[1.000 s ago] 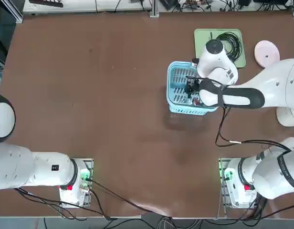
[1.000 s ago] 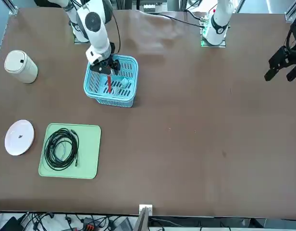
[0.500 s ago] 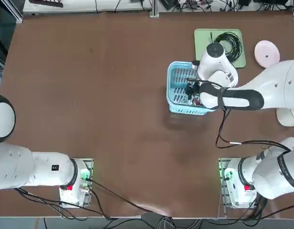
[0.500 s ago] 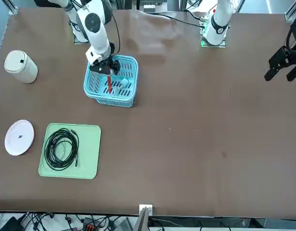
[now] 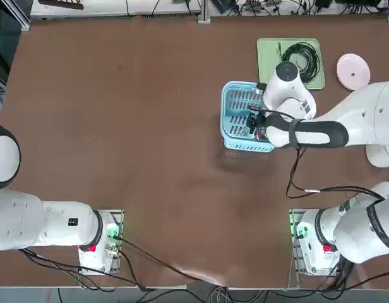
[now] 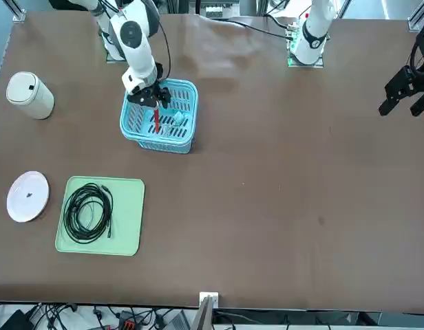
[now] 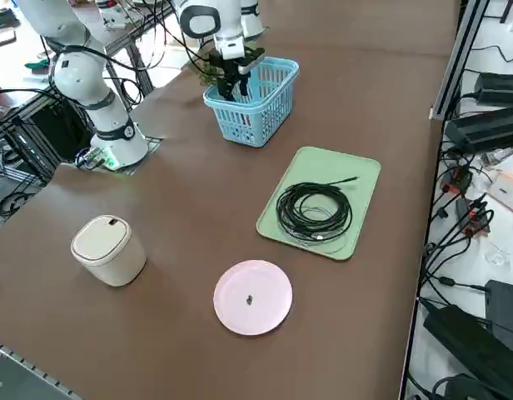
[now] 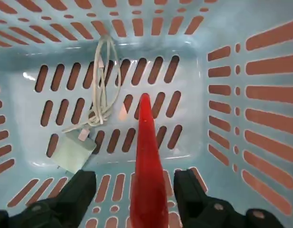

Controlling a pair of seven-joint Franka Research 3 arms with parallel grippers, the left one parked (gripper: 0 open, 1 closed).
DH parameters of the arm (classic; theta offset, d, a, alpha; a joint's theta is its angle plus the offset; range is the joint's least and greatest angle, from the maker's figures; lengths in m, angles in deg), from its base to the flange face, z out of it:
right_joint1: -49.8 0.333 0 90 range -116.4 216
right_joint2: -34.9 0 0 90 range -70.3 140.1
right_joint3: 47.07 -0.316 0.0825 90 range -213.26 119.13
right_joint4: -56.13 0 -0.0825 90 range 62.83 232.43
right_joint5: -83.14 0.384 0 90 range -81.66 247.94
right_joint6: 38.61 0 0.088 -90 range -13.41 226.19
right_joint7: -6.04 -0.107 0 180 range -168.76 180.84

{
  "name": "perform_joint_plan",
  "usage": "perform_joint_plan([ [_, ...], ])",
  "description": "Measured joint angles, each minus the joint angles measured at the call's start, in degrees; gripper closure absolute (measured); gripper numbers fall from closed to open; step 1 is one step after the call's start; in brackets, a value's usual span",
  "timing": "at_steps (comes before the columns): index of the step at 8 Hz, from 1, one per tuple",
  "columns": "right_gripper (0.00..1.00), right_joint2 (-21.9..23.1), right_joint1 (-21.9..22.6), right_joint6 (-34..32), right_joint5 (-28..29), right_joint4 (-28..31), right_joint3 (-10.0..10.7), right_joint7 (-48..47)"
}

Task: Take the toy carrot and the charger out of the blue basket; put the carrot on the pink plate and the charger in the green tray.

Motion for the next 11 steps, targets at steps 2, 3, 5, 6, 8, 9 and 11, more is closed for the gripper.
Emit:
perform_joint_plan([
  [2, 0.00, -0.18, -0.08, 0.01, 0.00, 0.35, 0.00, 0.00],
  [3, 0.00, -0.23, -0.08, 0.01, 0.00, 0.49, 0.00, 0.00],
  [5, 0.04, -0.45, -0.09, 0.01, 0.00, 0.91, 0.00, -0.02],
  [6, 0.04, -0.75, -0.10, 0.02, 0.00, 1.00, 0.00, -0.03],
  [8, 0.15, -0.98, -0.12, 0.04, 0.00, 1.00, 0.00, -0.05],
  [9, 0.38, -0.99, -0.12, 0.05, 0.00, 1.00, 0.00, -0.06],
  [11, 0.53, -0.99, -0.14, -0.10, 0.00, 1.00, 0.00, -0.07],
])
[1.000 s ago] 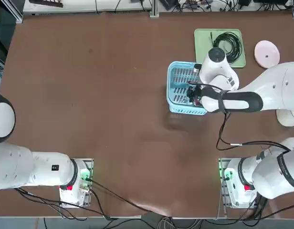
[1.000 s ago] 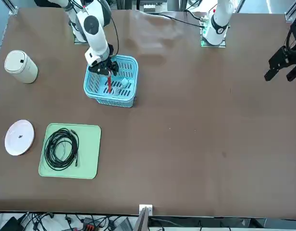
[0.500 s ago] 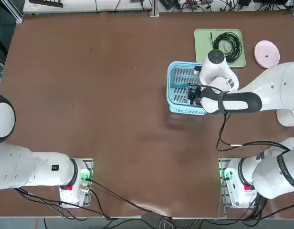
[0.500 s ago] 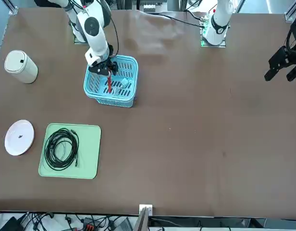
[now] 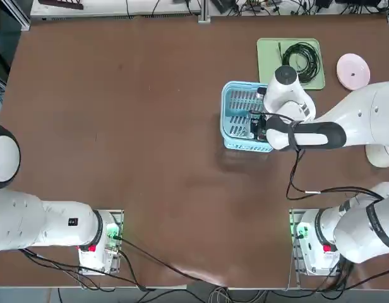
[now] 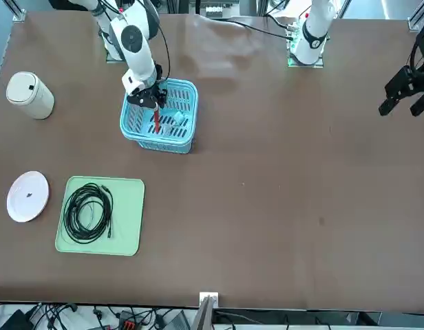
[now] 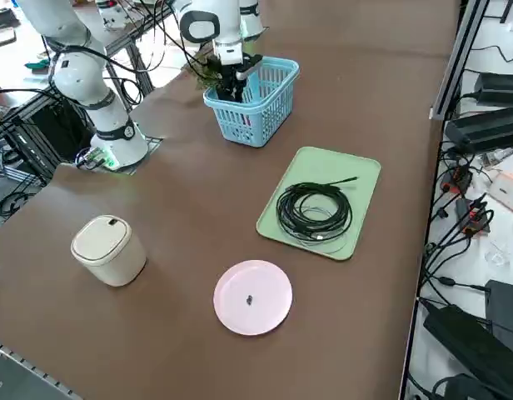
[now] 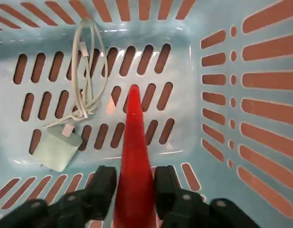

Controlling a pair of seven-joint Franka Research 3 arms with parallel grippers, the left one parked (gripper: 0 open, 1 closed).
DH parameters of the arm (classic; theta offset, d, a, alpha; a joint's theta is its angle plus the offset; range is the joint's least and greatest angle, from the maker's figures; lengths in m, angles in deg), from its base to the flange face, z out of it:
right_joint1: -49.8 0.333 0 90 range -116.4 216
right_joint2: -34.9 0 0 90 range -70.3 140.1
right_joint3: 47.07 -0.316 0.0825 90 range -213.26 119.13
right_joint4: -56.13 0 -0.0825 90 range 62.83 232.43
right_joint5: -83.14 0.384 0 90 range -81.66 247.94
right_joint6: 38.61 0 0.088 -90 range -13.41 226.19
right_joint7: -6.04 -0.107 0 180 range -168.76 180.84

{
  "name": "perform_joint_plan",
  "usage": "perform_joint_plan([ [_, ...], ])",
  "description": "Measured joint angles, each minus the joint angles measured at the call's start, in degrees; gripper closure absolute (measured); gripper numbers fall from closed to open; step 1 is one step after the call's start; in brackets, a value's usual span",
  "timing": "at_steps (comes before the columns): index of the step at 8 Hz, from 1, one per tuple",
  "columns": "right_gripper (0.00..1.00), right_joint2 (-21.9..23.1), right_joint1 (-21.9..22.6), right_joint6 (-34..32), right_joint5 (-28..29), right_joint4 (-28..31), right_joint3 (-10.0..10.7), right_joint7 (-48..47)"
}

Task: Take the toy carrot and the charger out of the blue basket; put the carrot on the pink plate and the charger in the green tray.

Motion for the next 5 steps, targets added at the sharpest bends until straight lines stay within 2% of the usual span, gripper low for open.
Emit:
perform_joint_plan([
  [3, 0.60, 0.02, -0.03, -0.52, 0.00, -0.14, 0.07, 0.00],
  [5, 0.60, 0.04, -0.04, -0.69, 0.00, -0.47, 0.13, 0.00],
])
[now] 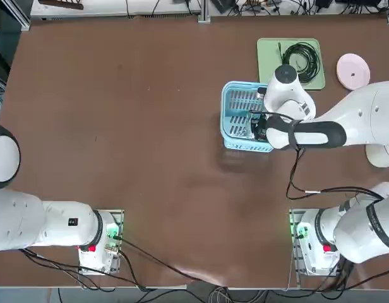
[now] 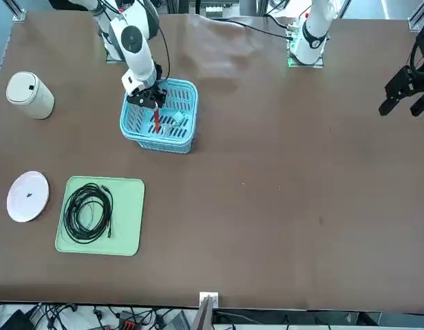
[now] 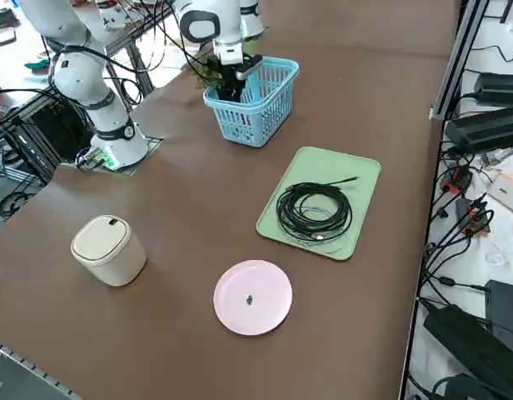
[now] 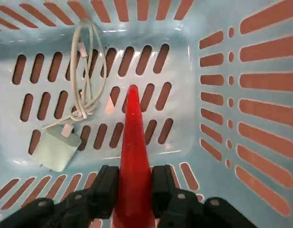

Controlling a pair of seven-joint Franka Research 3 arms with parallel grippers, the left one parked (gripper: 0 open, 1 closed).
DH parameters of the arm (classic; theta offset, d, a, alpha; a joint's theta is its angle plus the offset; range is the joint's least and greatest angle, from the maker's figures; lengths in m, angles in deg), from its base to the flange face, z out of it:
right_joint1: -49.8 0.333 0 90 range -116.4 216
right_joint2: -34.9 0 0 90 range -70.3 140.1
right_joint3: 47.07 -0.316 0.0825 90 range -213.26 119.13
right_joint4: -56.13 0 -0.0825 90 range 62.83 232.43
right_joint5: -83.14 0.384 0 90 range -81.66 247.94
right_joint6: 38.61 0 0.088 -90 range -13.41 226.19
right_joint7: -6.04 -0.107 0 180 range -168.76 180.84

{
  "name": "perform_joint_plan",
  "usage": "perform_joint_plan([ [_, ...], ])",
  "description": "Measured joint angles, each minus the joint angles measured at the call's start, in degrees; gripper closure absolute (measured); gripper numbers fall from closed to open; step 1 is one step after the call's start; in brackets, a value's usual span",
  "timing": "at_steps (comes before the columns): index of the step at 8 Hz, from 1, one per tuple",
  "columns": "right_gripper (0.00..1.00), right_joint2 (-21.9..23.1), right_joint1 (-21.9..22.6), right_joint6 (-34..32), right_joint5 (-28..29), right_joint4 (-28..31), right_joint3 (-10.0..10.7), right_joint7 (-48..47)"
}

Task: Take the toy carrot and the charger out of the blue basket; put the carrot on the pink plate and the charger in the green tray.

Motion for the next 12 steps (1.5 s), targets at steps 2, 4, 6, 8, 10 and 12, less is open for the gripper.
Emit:
perform_joint_plan([
  [2, 0.60, 0.29, 0.03, -3.35, -0.02, -1.89, 0.01, 0.00],
  [4, 0.60, 1.19, 0.03, -13.72, -0.03, -7.37, 0.02, 0.00],
  [6, 0.60, 2.33, 0.00, -20.56, -0.03, -12.39, 0.10, -0.04],
  [8, 0.60, 3.27, -0.20, -27.07, -0.09, -17.44, 0.41, -0.07],
  [10, 0.60, 3.64, -2.64, -36.16, -0.65, -25.69, 0.58, 1.28],
  [12, 0.60, 3.80, -7.96, -42.84, -0.89, -33.24, 0.81, 7.62],
])
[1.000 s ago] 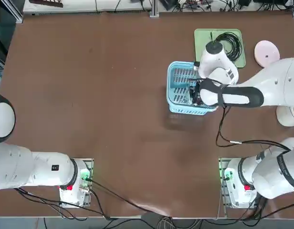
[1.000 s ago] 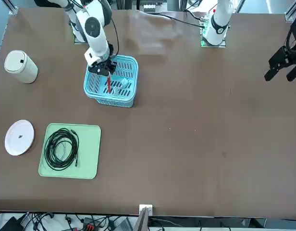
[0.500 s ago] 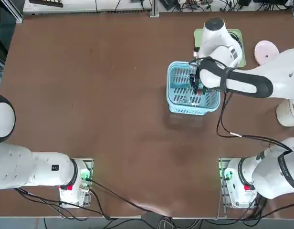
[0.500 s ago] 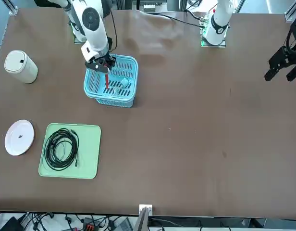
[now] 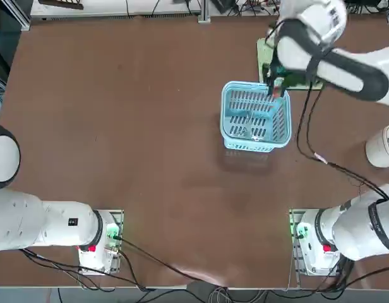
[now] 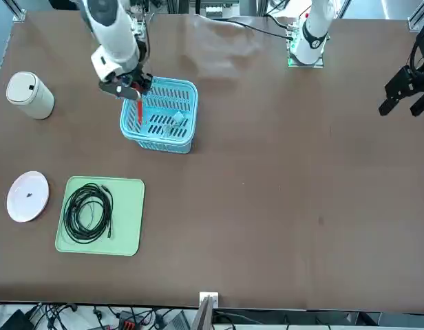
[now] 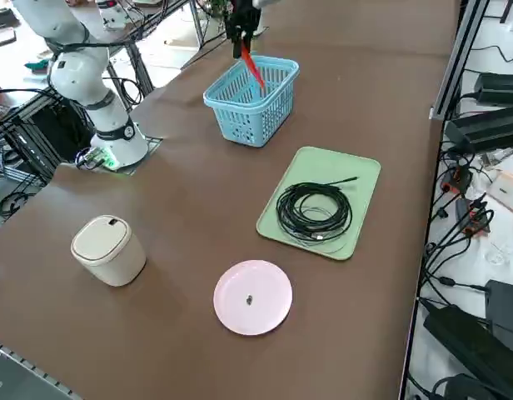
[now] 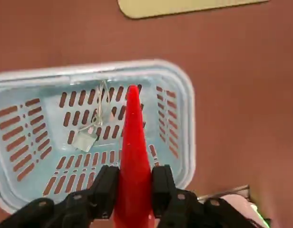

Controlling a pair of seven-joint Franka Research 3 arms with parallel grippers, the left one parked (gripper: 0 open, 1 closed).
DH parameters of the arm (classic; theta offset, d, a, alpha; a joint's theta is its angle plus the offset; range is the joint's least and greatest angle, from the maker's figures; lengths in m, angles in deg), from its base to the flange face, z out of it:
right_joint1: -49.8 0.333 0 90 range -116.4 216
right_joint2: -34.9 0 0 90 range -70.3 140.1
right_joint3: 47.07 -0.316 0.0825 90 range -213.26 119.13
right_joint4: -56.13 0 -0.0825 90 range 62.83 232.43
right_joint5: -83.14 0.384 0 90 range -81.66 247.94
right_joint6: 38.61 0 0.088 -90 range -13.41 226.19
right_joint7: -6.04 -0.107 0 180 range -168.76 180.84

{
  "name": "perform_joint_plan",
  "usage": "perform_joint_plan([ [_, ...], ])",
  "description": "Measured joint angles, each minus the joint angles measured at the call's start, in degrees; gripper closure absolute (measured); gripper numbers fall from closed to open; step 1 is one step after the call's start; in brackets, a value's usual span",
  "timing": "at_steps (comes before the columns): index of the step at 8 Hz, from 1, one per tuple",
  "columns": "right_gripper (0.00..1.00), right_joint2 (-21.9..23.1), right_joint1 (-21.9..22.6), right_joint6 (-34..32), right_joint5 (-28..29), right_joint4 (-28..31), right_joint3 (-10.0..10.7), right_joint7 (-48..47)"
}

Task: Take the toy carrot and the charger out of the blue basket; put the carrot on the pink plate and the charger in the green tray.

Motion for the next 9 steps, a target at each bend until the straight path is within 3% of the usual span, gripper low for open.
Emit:
perform_joint_plan([
  [2, 0.60, -0.01, -7.13, -2.76, -2.10, -4.40, 0.35, 8.42],
  [5, 0.60, -0.60, -20.62, -2.46, -4.11, -5.72, 0.71, 25.80],
  [9, 0.60, -8.72, -38.06, 8.57, -4.76, -6.66, 0.92, 50.34],
])
